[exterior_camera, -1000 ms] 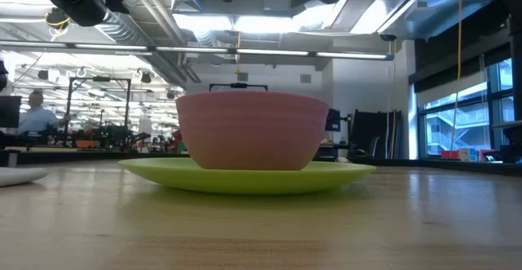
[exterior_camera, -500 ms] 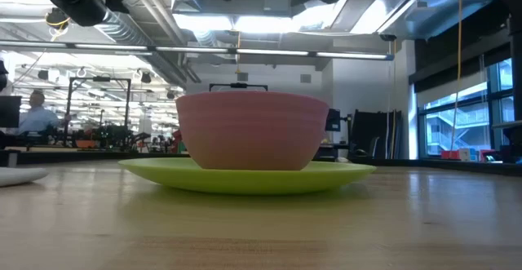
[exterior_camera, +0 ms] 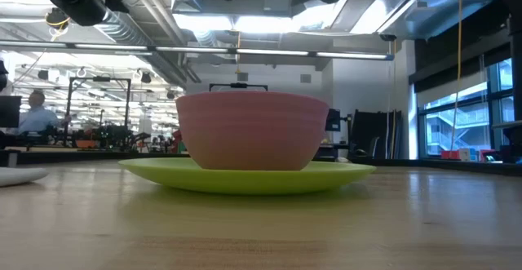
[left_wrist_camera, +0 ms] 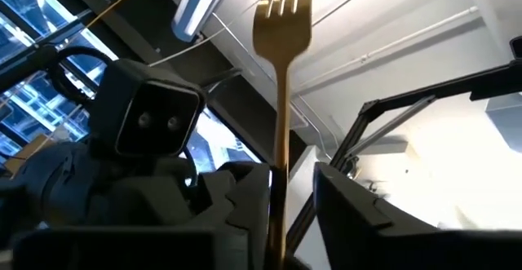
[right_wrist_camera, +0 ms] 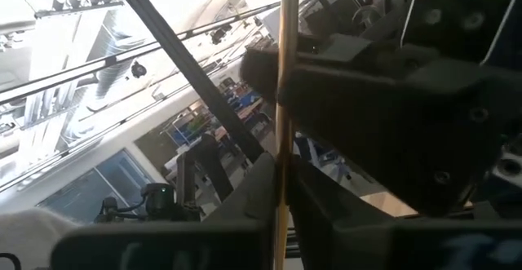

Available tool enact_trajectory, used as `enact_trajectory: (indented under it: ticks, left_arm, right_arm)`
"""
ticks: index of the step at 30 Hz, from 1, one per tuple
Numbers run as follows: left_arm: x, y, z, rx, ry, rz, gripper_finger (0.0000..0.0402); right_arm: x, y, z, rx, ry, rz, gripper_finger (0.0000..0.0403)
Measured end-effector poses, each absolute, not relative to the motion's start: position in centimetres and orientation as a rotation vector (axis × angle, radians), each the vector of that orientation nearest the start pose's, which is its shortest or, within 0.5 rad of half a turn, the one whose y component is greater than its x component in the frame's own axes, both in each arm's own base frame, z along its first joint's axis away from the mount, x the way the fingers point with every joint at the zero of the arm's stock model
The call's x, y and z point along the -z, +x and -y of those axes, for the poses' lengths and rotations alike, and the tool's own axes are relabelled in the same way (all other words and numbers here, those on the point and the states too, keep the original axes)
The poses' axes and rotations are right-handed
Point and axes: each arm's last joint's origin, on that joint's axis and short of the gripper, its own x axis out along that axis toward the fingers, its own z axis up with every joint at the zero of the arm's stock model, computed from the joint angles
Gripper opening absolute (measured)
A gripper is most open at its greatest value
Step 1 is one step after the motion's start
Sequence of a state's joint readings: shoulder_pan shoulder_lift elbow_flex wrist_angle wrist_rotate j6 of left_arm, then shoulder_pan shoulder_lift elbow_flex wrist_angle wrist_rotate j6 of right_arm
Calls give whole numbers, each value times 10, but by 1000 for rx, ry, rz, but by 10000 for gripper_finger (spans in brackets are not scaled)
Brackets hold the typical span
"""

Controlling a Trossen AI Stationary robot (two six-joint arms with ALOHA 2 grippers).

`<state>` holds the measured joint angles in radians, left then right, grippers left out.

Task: Set table place
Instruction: Put the gold fork to the right side of the green plate

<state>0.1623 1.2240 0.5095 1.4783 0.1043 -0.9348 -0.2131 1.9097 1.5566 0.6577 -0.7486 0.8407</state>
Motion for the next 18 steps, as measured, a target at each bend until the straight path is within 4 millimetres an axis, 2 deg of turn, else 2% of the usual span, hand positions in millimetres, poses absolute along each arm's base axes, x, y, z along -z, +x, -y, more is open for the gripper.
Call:
enact_trajectory:
  ticks: [6, 12, 14, 18]
  left_arm:
    - [-303, 222, -33, 295, -786, 723, 127]
    - [-307, 218, -33, 308, -778, 772, 132]
    - [-308, 217, -33, 316, -773, 788, 133]
    - [-310, 214, -33, 326, -768, 812, 133]
  right_arm:
    - [-367, 426, 78, -614, 666, 66, 24]
    - [-395, 404, 84, -645, 661, 66, 24]
    - [-403, 394, 86, -618, 672, 29, 24]
    - [-406, 370, 88, -474, 649, -132, 24]
